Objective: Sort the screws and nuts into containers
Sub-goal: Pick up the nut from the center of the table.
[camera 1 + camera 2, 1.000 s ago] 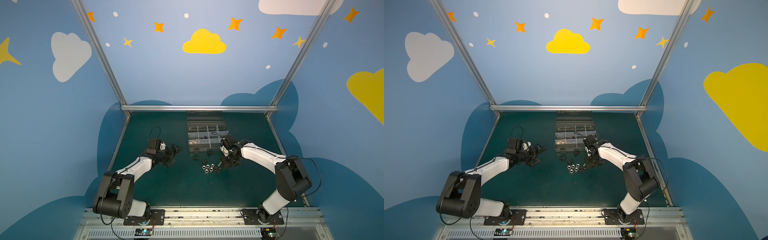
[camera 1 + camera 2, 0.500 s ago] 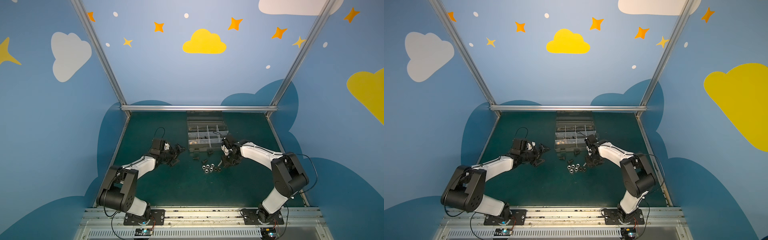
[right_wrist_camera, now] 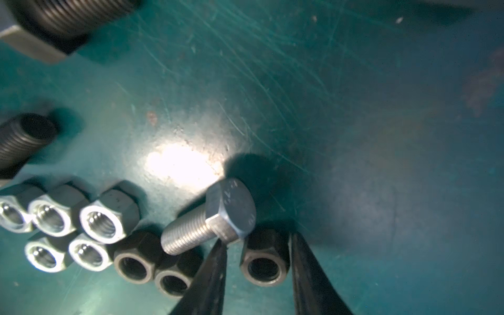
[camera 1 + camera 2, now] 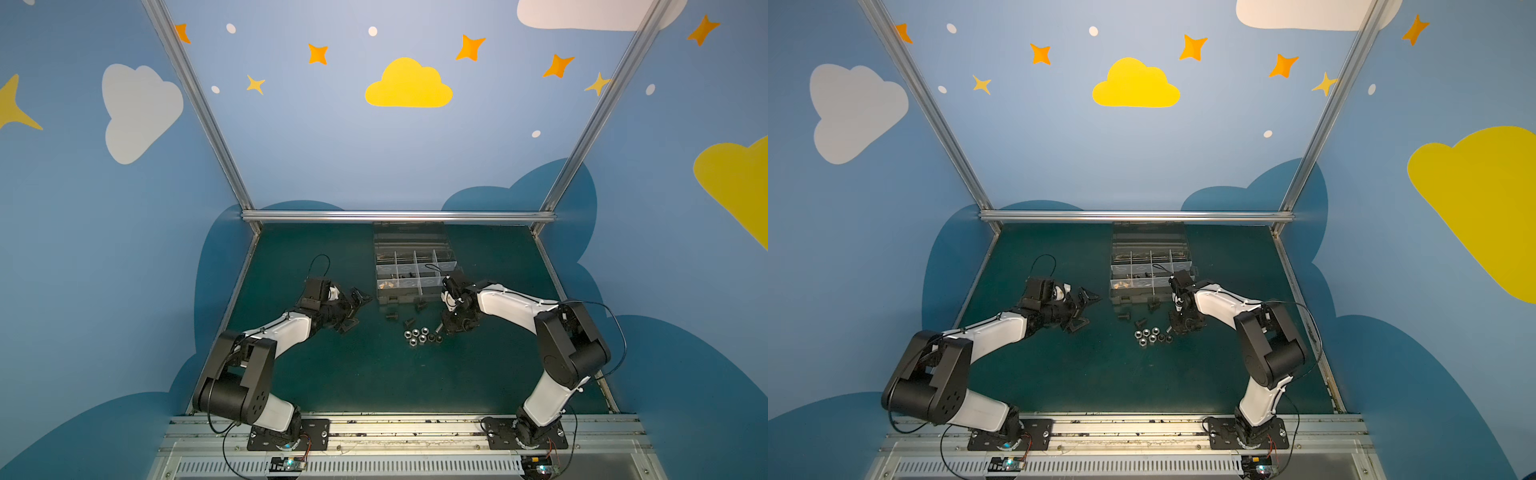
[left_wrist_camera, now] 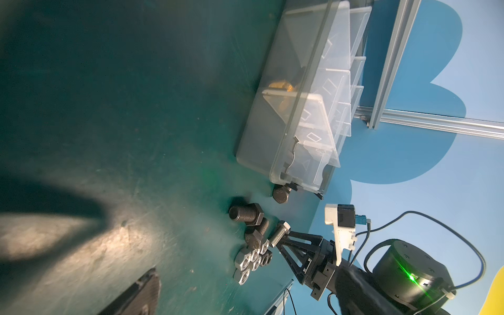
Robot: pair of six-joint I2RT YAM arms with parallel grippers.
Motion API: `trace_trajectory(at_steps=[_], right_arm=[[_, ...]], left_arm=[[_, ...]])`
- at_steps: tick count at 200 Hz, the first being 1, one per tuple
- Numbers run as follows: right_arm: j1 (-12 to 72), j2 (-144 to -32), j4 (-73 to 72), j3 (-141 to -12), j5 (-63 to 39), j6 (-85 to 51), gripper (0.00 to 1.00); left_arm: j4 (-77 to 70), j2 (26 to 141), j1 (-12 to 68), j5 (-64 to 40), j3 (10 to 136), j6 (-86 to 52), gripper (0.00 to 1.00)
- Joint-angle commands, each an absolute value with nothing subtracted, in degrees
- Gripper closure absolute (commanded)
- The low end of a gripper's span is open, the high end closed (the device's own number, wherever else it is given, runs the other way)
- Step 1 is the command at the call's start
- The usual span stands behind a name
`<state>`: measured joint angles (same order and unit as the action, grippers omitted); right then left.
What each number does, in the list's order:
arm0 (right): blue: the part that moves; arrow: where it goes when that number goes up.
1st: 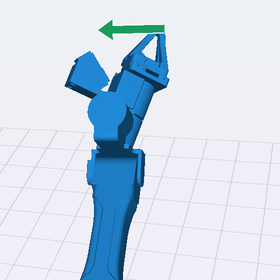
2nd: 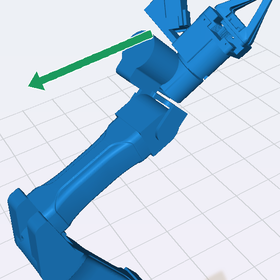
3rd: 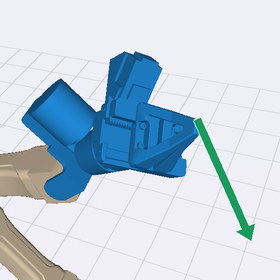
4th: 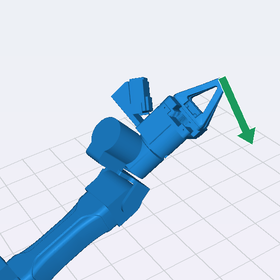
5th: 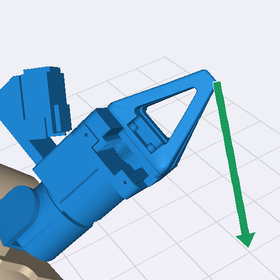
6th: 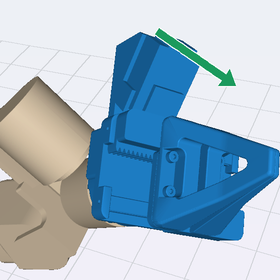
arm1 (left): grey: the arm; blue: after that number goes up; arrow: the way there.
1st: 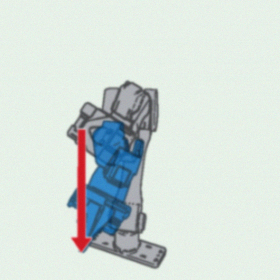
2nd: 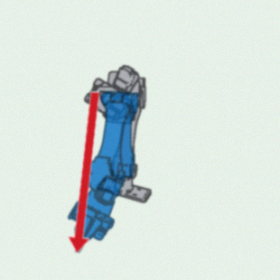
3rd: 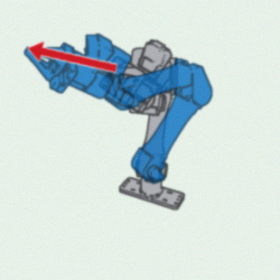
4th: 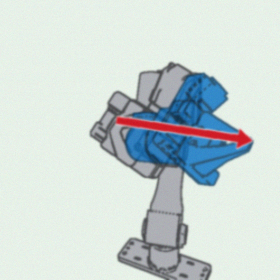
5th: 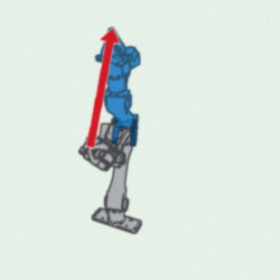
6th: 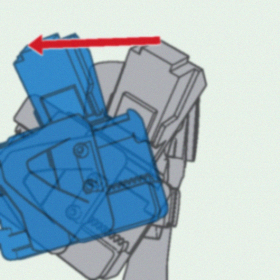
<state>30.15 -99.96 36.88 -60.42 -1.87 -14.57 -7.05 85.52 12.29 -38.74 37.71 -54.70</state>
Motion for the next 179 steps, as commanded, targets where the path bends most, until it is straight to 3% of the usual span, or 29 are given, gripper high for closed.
trace_trajectory(at_steps=[1,73,116,179], right_arm=[[30.0,-101.2,37.2,-60.2,-2.1,-15.1,0.66],[30.1,-102.1,38.0,-60.3,-2.1,-15.8,0.74],[30.1,-100.0,39.7,-61.4,-1.0,-14.9,1.00],[28.3,-94.1,44.1,-72.0,-2.0,-10.8,1.00]], left_arm=[[-6.3,84.8,12.4,-38.9,38.2,-53.7,0.00],[-5.9,84.8,12.4,-38.7,38.0,-53.2,0.00],[-5.9,84.7,12.2,-38.8,38.0,-53.0,0.00],[-6.3,84.3,12.3,-39.1,37.6,-53.3,0.00]])
